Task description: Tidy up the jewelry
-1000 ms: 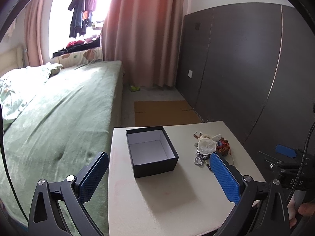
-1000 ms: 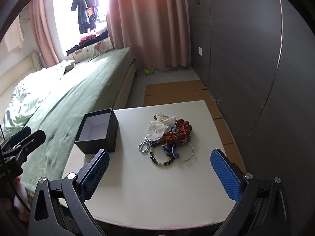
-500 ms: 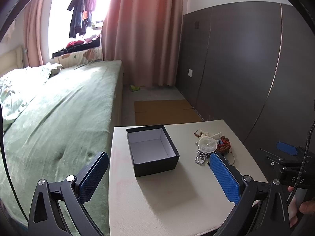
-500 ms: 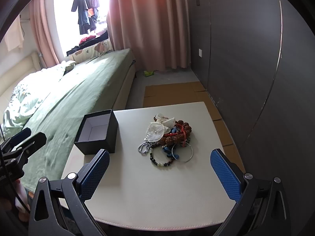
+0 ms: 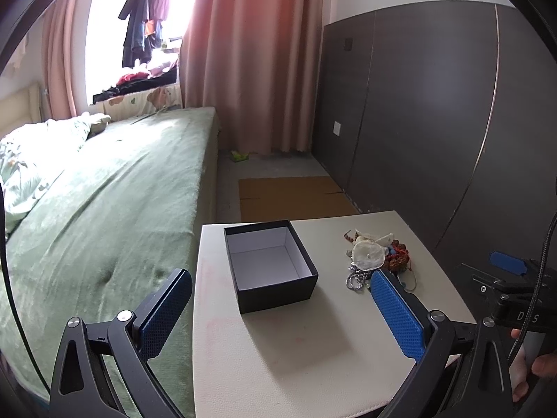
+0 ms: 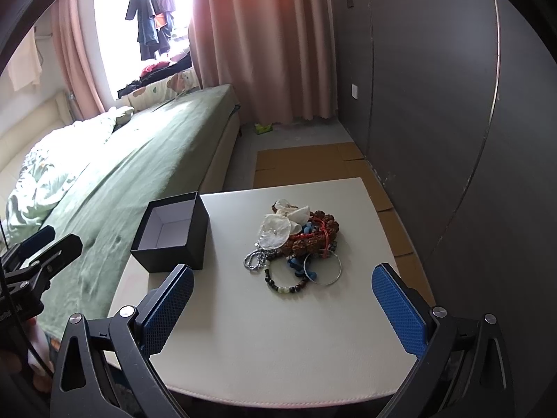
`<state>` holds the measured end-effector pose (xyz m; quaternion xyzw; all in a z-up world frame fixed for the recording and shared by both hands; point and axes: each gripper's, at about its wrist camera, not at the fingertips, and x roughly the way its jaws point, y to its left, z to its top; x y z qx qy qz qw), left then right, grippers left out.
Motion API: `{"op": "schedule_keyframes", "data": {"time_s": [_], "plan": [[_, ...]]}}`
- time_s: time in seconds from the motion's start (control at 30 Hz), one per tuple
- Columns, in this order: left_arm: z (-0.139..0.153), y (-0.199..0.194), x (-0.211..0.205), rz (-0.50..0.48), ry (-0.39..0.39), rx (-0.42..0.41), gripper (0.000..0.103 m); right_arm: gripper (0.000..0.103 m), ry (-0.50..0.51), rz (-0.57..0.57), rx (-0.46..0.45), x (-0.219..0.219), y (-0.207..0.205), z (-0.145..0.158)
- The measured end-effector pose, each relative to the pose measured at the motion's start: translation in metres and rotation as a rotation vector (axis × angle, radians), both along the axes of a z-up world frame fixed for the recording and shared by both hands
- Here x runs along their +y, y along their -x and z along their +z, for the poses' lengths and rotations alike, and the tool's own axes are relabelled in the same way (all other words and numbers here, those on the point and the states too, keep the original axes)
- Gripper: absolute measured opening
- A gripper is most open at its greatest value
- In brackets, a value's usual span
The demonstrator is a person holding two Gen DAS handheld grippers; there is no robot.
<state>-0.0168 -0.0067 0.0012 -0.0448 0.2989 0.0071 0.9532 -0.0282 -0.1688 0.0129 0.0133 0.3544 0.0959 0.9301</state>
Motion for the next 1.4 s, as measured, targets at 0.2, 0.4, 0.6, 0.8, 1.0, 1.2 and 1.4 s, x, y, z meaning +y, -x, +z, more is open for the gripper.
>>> {"op": "schedule_keyframes", "data": {"time_s": [0.2, 0.4, 0.6, 0.8, 1.0, 1.2, 1.4], "plan": [[0.000, 0.000, -0.001, 0.000, 0.001, 0.001, 0.102, 0.103, 0.001, 0.001, 0.002, 0.000, 0.001, 0.000], [0.001, -0.006, -0.003, -0.001, 0.015, 0.007, 0.102, 0.103, -0.017, -0.005, 0.021, -0.004, -0.003, -0.001], [0.000, -0.019, -0.007, -0.004, 0.032, 0.010, 0.102, 0.103, -0.058, 0.000, 0.023, -0.010, -0.011, 0.003], [-0.005, -0.039, -0.015, -0.024, 0.058, 0.018, 0.101, 0.103, -0.131, -0.052, 0.060, -0.030, -0.029, 0.000], [-0.021, -0.065, -0.028, -0.071, 0.078, 0.056, 0.088, 0.102, -0.189, -0.148, 0.106, -0.060, -0.050, -0.008], [-0.033, -0.084, -0.043, -0.108, 0.125, 0.116, 0.077, 0.100, -0.250, -0.206, 0.171, -0.078, -0.064, -0.025], [-0.039, -0.088, -0.063, -0.162, 0.145, 0.142, 0.074, 0.094, -0.305, -0.199, 0.220, -0.084, -0.073, -0.036]]}}
